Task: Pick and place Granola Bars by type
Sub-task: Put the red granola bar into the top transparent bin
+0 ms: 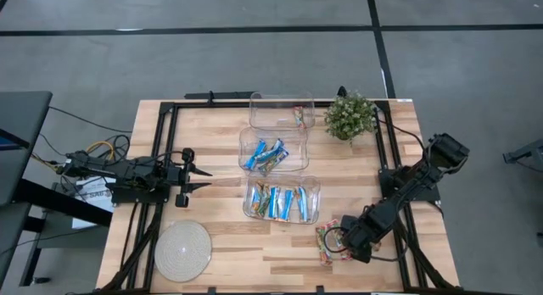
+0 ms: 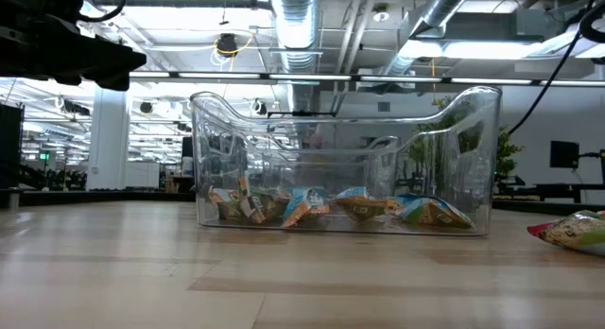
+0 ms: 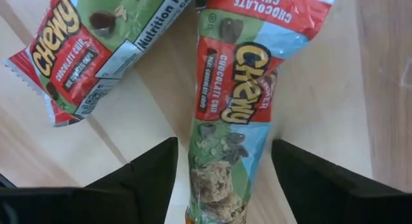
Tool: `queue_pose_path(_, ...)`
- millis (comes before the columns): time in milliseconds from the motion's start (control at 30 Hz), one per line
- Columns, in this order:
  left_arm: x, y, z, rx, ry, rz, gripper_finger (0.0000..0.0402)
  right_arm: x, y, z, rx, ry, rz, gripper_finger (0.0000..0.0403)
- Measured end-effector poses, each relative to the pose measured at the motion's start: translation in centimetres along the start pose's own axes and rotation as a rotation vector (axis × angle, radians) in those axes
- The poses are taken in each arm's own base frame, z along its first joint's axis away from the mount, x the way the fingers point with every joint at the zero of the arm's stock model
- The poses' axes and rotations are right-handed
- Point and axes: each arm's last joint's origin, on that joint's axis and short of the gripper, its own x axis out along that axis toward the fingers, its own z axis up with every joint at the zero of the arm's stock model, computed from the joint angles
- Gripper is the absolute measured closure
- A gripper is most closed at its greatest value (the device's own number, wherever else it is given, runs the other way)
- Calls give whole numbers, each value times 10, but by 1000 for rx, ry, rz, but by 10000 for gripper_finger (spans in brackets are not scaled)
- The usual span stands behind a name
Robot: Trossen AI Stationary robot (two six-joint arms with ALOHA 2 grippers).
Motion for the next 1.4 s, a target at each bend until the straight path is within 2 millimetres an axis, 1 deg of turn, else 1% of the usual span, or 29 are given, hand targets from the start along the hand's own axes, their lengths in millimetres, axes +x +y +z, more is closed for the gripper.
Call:
queue_pose_path(67,0,0,0,1,0,0,287,0,0,0,2,-1,0,163)
queue_pose_path(167,0,0,0,-5,0,0,287,0,-1,2,9,0,-2,186)
queue_pose_path(433,0,0,0,-6,0,0,287,0,-5,5,36,11,-14,274)
queue_pose_path(633,0,0,0,-3,0,0,287,-3,-7,7,131,3,-2,315)
queue_pose_path(833,0,0,0,1,0,0,287,-11,-7,14,270,-48,57,335)
queue_pose_path(967,0,0,0,-5,0,0,287,-17,-5,18,326,-81,116,342)
queue_pose_path(1200,0,0,0,-5,0,0,287,-29,-3,21,327,-101,217,348)
queue_pose_path(1400,0,0,0,-5,0,0,287,-41,-3,17,310,-117,279,349)
